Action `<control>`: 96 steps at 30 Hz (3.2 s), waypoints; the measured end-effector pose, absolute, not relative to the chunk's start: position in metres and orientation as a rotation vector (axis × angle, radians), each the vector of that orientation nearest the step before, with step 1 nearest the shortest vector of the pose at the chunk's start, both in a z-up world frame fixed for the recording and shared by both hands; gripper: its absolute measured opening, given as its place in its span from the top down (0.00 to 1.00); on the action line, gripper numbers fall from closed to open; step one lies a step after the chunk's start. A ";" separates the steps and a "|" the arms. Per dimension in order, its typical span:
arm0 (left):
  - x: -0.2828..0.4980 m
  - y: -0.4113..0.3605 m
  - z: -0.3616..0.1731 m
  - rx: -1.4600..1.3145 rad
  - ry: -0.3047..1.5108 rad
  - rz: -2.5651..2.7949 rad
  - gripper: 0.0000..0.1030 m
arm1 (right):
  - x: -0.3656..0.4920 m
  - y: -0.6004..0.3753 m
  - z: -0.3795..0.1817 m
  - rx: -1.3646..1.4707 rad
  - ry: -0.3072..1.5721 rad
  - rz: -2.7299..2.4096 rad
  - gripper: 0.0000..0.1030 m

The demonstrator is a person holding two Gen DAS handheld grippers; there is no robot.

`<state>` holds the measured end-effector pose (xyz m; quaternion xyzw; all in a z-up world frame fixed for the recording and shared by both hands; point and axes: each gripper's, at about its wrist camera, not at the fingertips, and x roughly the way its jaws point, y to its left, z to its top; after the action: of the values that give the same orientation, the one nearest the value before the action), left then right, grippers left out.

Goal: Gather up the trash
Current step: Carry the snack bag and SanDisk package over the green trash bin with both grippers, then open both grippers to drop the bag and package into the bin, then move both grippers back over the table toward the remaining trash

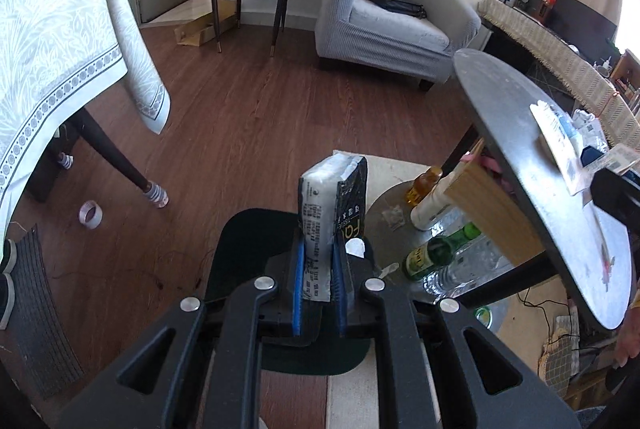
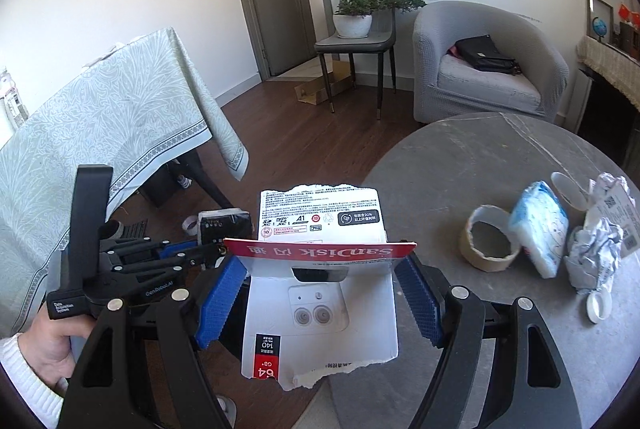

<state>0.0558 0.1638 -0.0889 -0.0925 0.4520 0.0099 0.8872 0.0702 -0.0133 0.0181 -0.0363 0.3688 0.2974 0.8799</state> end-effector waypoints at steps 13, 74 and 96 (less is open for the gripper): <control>0.052 0.206 -0.144 -0.238 1.124 0.068 0.86 | 0.072 0.043 0.000 -0.116 0.811 0.681 0.26; -0.003 0.247 0.014 -0.344 0.701 0.100 0.70 | 0.086 0.128 -0.125 -0.260 1.019 0.715 0.21; 0.019 0.164 0.055 -0.215 0.614 -0.024 0.40 | 0.087 0.006 0.035 -0.207 0.761 0.565 0.36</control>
<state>0.0192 0.1636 0.0545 -0.1056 0.3015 -0.0117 0.9475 0.0872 0.0064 0.0346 -0.0997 0.3659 0.2713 0.8846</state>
